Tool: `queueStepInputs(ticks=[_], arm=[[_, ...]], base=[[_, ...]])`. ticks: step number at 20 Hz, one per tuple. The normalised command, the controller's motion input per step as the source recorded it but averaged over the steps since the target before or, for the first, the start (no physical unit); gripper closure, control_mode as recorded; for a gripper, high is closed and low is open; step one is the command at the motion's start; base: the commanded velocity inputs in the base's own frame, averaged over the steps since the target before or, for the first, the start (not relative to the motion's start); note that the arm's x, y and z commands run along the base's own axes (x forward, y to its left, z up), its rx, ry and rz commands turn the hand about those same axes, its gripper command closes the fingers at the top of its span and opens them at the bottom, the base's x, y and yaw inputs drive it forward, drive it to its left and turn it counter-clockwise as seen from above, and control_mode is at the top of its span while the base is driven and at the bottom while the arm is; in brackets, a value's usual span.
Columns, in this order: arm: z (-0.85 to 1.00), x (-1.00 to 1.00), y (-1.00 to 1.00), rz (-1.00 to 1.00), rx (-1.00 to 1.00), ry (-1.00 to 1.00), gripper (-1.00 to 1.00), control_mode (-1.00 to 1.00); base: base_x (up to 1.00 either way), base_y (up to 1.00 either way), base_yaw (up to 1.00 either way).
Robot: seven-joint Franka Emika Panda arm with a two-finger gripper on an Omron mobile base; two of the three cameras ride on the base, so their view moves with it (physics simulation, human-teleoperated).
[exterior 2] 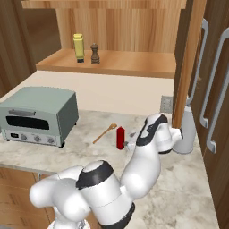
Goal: There are various items on the counter. Only move the condiments/shakers into the cabinet.
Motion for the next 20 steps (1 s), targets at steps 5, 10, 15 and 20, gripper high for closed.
queueStepInputs(ticks=[5, 10, 15, 20], arm=[[-0.14, 0.0, 0.18, 0.03, 0.0, 0.05, -1.0, -1.0], [-0.06, 0.0, 0.18, 0.0, 0.0, 0.02, -1.0, -1.0], [0.0, 0.01, 0.19, 0.0, 0.0, 0.01, -1.0, -1.0], [0.0, 0.0, 0.16, 0.0, 0.01, 0.0, -1.0, -1.0]], base=[[0.0, 0.0, 0.0], [0.0, 0.0, 0.0], [0.0, 0.0, 0.0], [0.0, 0.0, 0.0]])
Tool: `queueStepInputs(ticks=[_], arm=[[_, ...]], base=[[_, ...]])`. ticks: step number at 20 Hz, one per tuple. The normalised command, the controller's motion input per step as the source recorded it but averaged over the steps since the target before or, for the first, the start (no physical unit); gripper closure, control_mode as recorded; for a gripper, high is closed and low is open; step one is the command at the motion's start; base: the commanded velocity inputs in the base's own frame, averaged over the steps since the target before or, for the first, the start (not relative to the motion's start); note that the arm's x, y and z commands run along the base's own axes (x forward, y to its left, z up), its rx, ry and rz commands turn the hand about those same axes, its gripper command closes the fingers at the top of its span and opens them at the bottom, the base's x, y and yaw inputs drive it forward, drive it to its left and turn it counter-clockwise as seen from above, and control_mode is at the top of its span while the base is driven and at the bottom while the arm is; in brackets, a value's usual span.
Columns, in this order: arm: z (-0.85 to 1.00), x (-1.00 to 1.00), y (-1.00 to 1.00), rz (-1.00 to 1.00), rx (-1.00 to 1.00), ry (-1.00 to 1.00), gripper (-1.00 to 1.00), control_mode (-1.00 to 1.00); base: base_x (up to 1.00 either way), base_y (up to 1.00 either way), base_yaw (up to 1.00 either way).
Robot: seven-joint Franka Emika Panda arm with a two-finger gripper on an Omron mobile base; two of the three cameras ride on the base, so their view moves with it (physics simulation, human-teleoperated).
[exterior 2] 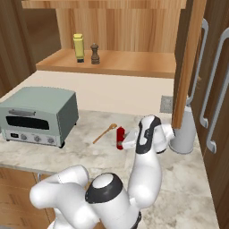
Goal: There are various items on the counter. Only move the condiments/shakers into the cabinet.
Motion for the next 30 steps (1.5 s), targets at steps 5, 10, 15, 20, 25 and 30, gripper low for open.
queueStepInputs(ticks=[5, 10, 15, 20, 25, 30], arm=[[-0.01, 0.0, 0.08, -0.01, 0.05, 0.0, -1.0, -1.0], [0.0, 0.0, 0.02, -0.03, 0.06, 0.0, -1.0, -1.0], [-0.02, 0.0, 0.0, -0.1, 0.03, 0.01, -1.0, -1.0], [-0.03, 0.0, 0.0, -0.16, 0.0, 0.02, -1.0, -1.0], [-0.02, 0.06, 0.0, -0.07, 0.0, 0.0, -1.0, -1.0], [-0.03, 0.25, 0.01, 0.0, 0.0, 0.01, -1.0, -1.0]], base=[[0.0, 0.0, 0.0], [0.0, 0.0, 0.0], [0.0, 0.0, 0.0], [0.0, 0.0, 0.0], [0.0, 0.0, 0.0], [0.0, 0.0, 0.0]])
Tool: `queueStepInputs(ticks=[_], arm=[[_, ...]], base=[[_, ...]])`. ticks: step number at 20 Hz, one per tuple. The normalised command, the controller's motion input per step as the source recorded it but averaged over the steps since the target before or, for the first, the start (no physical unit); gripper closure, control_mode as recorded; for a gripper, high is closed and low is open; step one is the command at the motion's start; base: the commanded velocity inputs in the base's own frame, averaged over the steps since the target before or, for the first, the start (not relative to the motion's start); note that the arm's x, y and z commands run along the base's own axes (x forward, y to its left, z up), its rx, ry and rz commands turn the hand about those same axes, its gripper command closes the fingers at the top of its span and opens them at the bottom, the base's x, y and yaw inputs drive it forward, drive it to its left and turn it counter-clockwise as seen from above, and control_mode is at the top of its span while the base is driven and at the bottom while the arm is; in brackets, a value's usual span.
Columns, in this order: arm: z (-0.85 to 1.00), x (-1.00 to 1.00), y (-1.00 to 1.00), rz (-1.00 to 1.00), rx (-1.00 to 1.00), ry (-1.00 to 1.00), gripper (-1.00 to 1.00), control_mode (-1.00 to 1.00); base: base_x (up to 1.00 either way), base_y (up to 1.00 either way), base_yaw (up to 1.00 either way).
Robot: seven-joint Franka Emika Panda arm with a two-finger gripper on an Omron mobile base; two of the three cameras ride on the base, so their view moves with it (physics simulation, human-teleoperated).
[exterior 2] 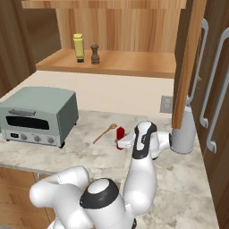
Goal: There are various items on the counter. Only move the condiments/shakers into the cabinet.
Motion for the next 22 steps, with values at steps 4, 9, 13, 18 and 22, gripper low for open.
queueStepInputs(ticks=[4, 9, 13, 18, 22], arm=[[0.0, 0.16, 0.0, 0.0, 0.0, 0.0, -1.0, -1.0], [0.0, 0.0, 0.0, -0.01, 0.0, 0.0, -1.0, -1.0], [0.0, 0.01, 0.0, -0.02, 0.0, 0.0, -1.0, -1.0], [-0.02, 0.11, 0.0, 0.0, 0.0, 0.0, -1.0, -1.0], [-0.04, 0.06, 0.0, -0.01, 0.0, 0.0, -1.0, -1.0]], base=[[0.0, 0.0, 0.0], [0.0, 0.0, 0.0], [0.0, 0.0, 0.0], [0.0, 0.0, 0.0], [0.0, 0.0, 0.0]])
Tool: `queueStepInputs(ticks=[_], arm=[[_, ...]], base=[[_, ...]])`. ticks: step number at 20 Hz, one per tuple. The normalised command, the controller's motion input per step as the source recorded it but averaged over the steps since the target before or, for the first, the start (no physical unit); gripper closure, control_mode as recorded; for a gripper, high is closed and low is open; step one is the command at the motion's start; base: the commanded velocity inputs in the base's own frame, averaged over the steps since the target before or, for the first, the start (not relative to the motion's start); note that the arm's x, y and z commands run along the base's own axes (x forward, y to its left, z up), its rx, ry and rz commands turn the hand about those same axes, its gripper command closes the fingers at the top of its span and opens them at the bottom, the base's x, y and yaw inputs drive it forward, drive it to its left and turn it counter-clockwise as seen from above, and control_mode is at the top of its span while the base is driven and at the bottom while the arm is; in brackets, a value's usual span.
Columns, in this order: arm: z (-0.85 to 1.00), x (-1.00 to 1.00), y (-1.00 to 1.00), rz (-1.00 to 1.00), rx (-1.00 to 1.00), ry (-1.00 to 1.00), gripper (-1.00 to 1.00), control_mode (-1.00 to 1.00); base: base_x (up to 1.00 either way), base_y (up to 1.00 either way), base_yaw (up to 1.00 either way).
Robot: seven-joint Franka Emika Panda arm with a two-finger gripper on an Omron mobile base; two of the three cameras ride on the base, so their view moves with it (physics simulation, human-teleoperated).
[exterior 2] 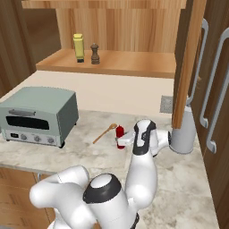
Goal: There are various items on the counter. Only move the condiments/shakers into the cabinet.
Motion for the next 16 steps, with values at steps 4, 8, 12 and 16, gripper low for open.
queueStepInputs(ticks=[4, 8, 12, 16], arm=[[-0.01, 0.1, -0.01, -0.01, 0.0, 0.0, -1.0, -1.0], [0.0, 0.09, -0.09, 0.0, 0.0, 0.0, -1.0, -1.0], [0.0, 0.0, -0.2, 0.0, 0.0, -0.01, -1.0, -1.0], [0.0, 0.0, -0.01, 0.0, 0.0, 0.0, -1.0, -1.0]], base=[[0.0, 0.0, 0.0], [0.0, 0.0, 0.0], [0.0, 0.0, 0.0], [0.0, 0.0, 0.0]])
